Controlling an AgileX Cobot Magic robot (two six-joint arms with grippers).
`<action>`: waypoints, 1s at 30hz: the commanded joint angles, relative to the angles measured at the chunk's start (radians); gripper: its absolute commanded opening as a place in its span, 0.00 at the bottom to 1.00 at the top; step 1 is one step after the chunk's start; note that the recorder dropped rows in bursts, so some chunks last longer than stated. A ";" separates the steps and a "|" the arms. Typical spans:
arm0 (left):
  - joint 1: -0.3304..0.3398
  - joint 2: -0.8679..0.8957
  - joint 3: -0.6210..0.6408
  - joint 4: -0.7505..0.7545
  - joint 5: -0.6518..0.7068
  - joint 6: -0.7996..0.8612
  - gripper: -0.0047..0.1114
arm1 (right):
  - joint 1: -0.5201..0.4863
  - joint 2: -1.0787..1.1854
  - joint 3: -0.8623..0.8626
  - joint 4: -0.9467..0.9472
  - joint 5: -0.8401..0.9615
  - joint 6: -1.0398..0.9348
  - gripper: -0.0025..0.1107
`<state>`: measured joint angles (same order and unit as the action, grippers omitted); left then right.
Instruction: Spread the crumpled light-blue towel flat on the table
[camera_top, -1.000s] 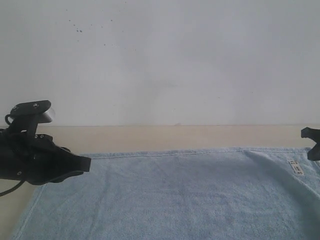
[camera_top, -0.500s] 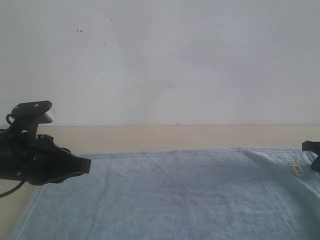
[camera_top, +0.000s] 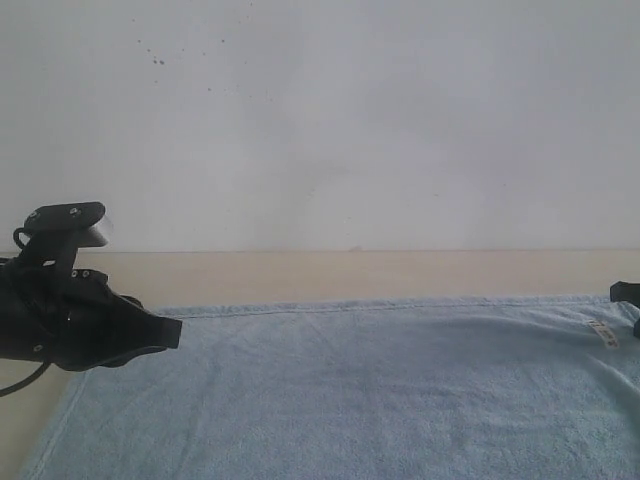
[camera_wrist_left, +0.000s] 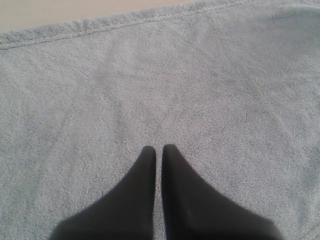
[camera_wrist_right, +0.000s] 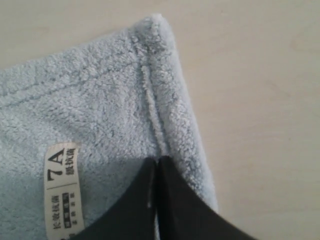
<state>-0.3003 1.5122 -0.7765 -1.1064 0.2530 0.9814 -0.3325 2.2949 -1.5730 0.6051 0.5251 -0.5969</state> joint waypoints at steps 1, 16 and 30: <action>0.001 0.001 -0.007 -0.003 0.007 0.007 0.07 | -0.032 0.007 0.001 -0.022 -0.013 -0.004 0.03; 0.001 -0.003 -0.016 -0.003 0.020 0.017 0.07 | -0.074 -0.102 0.008 0.294 0.295 -0.183 0.02; 0.001 -0.571 0.366 -0.037 -0.552 0.055 0.07 | 0.494 -1.047 0.806 1.139 -0.665 -1.273 0.02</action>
<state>-0.2980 1.0519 -0.5237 -1.1234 -0.3253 1.0284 0.0434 1.3776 -0.8383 1.6773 0.0000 -1.7175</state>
